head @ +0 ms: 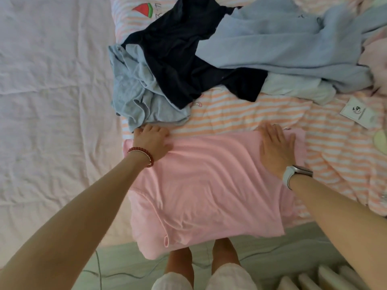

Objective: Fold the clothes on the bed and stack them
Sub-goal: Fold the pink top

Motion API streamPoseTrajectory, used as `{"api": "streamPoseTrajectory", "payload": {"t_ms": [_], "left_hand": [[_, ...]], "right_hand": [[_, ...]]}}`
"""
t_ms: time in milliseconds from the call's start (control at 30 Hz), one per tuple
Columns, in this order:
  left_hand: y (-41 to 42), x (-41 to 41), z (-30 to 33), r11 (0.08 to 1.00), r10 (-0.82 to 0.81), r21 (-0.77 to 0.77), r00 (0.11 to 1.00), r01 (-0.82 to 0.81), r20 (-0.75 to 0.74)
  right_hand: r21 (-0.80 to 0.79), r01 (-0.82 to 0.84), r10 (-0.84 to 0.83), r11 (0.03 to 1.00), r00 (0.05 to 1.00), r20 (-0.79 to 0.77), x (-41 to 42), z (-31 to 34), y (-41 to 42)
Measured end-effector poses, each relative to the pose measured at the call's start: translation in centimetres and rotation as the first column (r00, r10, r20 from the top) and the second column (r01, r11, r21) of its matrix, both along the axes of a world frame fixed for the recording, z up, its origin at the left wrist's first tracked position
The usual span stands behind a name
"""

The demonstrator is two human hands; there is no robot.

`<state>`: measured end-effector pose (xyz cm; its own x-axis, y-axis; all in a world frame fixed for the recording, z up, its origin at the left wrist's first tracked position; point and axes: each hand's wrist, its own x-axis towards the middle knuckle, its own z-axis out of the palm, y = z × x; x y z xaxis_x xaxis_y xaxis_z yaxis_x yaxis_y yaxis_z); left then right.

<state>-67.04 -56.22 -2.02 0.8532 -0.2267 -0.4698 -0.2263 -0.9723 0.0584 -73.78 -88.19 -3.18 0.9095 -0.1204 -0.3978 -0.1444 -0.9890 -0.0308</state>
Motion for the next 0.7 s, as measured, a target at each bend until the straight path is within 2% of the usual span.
{"api": "streamPoseTrajectory", "payload": {"t_ms": [67, 100, 200, 300, 433, 567, 700], "left_hand": [[0.6, 0.4, 0.6, 0.997, -0.059, 0.052, 0.995, 0.063, -0.075], [1.0, 0.4, 0.9, 0.998, -0.037, 0.043, 0.994, 0.042, -0.103], [2.0, -0.3, 2.3, 0.986, 0.159, -0.027, 0.976, -0.165, -0.148], [1.0, -2.0, 4.4, 0.973, 0.227, -0.044, 0.974, -0.228, -0.027], [-0.1, -3.7, 7.3, 0.94, 0.318, -0.163, 0.943, -0.299, 0.101], [-1.0, -1.4, 10.8, 0.926, 0.364, -0.194, 0.902, -0.324, 0.23], [-3.6, 4.0, 11.7, 0.913, 0.408, -0.196, 0.796, -0.358, 0.447]], "right_hand": [[-0.039, 0.005, -0.005, 0.999, 1.0, 0.022, 1.1, 0.3, -1.6], [-0.061, -0.001, 0.001, 0.998, 1.0, 0.009, 1.6, 0.6, -2.2], [-0.103, -0.056, 0.053, 0.993, 0.998, -0.035, 2.1, 1.6, -3.7], [-0.053, -0.083, 0.087, 0.995, 0.994, 0.071, 1.5, 2.7, -5.0], [0.109, -0.078, 0.047, 0.991, 0.965, 0.259, 1.3, 5.2, -6.5], [0.057, -0.093, 0.054, 0.994, 0.874, 0.484, 4.4, 6.9, -8.1], [0.077, 0.028, -0.066, 0.997, 0.833, 0.549, 9.3, 8.0, -8.5]]}}
